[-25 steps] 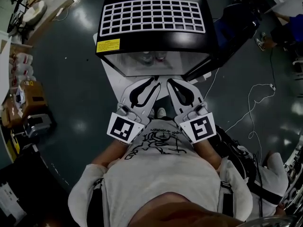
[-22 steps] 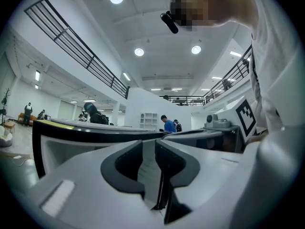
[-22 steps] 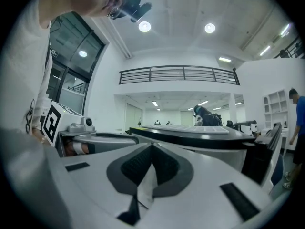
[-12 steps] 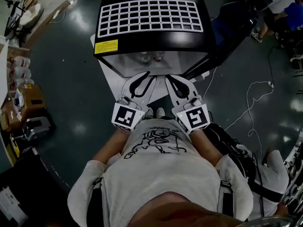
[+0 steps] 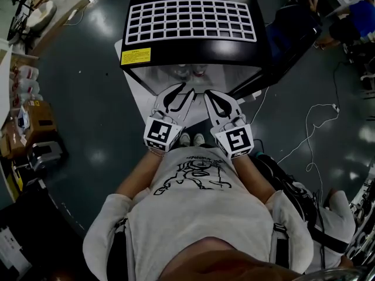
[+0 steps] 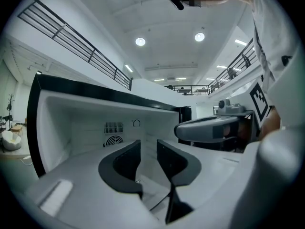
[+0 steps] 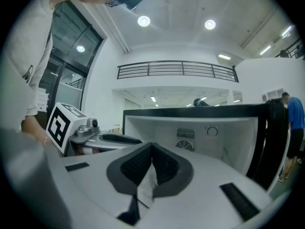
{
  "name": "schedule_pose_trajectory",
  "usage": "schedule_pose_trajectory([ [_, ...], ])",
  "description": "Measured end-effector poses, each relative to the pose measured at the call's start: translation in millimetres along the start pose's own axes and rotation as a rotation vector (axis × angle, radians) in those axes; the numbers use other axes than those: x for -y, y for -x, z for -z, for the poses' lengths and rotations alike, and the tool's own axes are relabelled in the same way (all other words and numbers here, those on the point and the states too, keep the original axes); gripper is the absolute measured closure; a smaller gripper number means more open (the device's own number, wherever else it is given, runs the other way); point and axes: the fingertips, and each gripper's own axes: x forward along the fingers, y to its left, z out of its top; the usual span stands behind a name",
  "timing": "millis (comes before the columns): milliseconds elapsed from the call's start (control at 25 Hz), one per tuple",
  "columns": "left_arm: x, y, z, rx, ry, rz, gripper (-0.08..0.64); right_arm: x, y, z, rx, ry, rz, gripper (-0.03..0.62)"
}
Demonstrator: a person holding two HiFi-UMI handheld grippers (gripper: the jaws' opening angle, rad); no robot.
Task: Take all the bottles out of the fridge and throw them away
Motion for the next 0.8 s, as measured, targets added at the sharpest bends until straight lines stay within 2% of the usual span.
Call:
schedule_pose_trajectory([
  [800,-41,-31,39,-0.045,0.031,-0.062,0.419,5,-36,27,-0.018,0.005,-0.014,0.583],
])
